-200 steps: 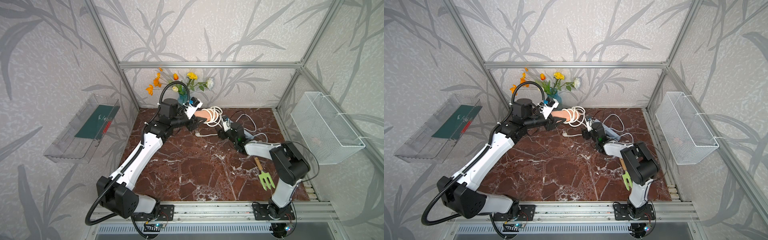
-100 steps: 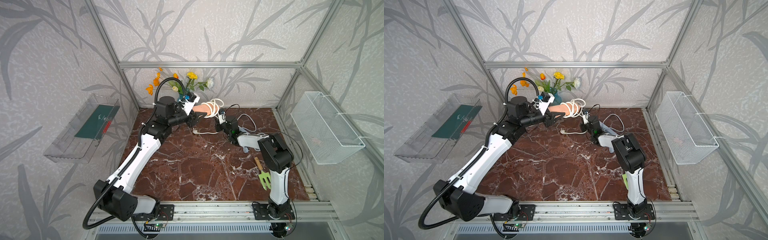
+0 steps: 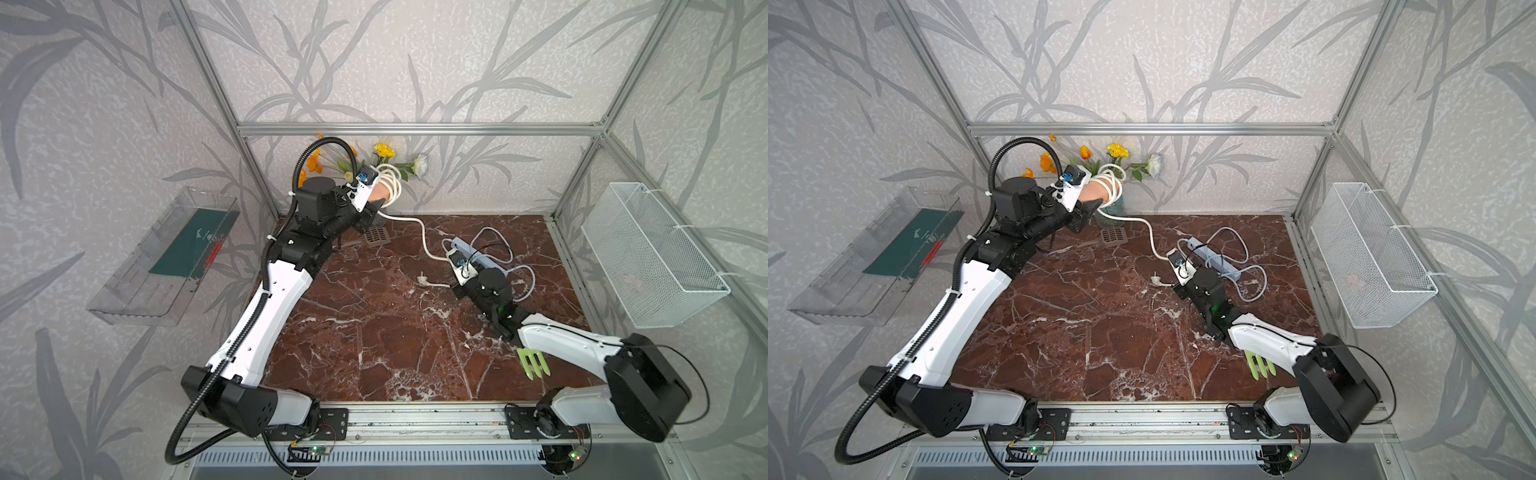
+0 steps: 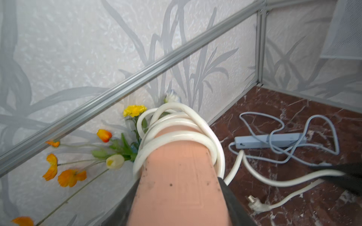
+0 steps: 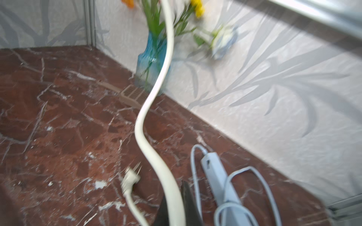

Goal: Wrap the cord around the power strip
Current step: Wrap the power cord around the power strip.

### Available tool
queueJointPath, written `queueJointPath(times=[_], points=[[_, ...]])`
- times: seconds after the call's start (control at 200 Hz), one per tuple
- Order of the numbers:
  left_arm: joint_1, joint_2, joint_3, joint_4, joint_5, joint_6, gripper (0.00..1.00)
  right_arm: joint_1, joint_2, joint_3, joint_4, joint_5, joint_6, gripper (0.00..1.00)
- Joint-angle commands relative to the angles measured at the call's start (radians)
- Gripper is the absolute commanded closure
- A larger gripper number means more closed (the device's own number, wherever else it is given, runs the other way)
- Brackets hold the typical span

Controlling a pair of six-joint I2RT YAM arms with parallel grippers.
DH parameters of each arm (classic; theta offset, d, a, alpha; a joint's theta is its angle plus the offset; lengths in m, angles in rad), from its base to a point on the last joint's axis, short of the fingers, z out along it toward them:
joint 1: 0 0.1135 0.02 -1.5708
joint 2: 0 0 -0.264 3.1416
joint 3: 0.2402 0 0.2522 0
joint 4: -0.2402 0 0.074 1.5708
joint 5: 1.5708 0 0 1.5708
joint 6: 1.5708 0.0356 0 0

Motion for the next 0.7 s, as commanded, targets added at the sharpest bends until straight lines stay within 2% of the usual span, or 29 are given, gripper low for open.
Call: queueJointPath(times=[0.0,0.085,0.18,0.325,0.435,0.55,0.695], points=[[0.022,0.055,-0.024,-0.088,-0.03,0.101,1.0,-0.004,-0.128,0.107,-0.014,0.012,-0.154,1.0],[0.023,0.085,-0.041,-0.133,0.048,0.108,1.0,-0.005,-0.141,0.226,-0.052,-0.033,-0.185,1.0],[0.022,0.11,-0.051,-0.185,0.163,0.116,1.0,-0.007,-0.091,0.358,-0.051,-0.081,-0.182,1.0],[-0.013,0.12,-0.068,-0.262,0.324,0.161,1.0,-0.032,0.066,0.558,-0.021,-0.117,-0.14,1.0],[-0.055,0.096,-0.083,-0.313,0.468,0.188,1.0,-0.105,0.219,0.752,-0.067,-0.137,-0.075,1.0],[-0.08,0.037,-0.116,-0.306,0.625,0.14,1.0,-0.182,0.366,0.913,-0.142,-0.144,-0.004,1.0],[-0.075,-0.081,-0.171,-0.17,0.798,0.006,1.0,-0.246,0.533,1.023,-0.242,-0.161,0.036,1.0]])
